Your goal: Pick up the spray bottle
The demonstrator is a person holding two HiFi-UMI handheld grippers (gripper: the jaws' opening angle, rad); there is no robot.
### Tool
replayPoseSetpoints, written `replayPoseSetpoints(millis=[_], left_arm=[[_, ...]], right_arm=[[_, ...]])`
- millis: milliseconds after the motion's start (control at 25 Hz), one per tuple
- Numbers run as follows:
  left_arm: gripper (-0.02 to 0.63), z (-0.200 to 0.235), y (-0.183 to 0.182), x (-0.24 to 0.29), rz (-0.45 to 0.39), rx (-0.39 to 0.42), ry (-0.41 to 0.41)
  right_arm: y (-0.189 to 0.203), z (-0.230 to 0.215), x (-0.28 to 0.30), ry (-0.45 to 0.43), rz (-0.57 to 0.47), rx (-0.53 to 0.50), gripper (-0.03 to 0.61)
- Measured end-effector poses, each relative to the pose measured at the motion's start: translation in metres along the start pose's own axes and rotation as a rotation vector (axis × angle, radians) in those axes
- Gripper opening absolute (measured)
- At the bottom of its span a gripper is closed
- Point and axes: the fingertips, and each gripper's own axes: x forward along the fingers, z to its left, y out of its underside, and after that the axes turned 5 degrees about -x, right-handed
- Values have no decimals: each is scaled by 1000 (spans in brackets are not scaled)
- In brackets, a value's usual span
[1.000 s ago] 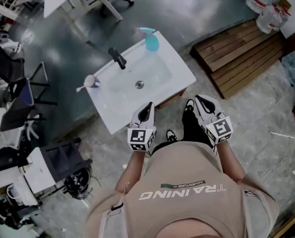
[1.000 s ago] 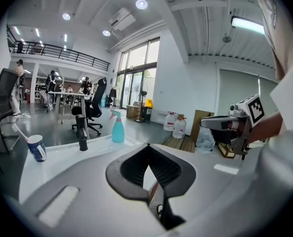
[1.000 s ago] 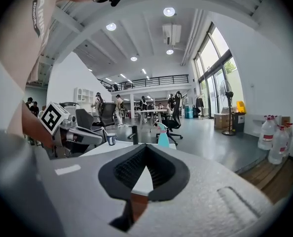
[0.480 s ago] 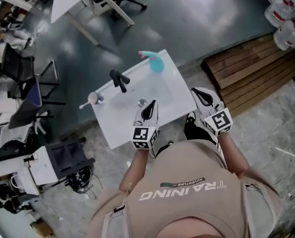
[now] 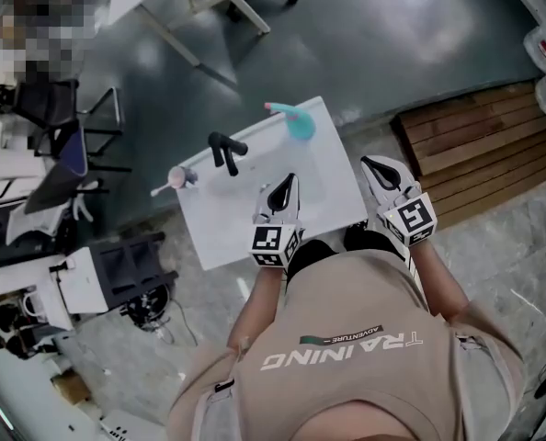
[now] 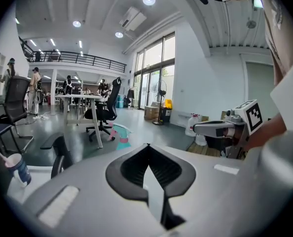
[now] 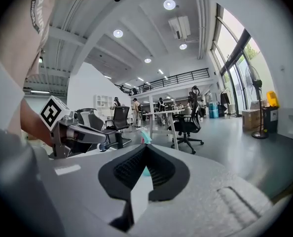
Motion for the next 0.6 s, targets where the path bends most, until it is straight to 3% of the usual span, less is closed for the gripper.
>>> replayPoseSetpoints(millis=[320, 600], left_arm=[[17, 6, -18, 27, -24, 38, -9], [29, 24, -23, 44, -28, 12, -45]], right_arm=[[-22, -7, 26, -57, -49, -44, 3], [-53, 9, 40, -122, -72, -138, 2]])
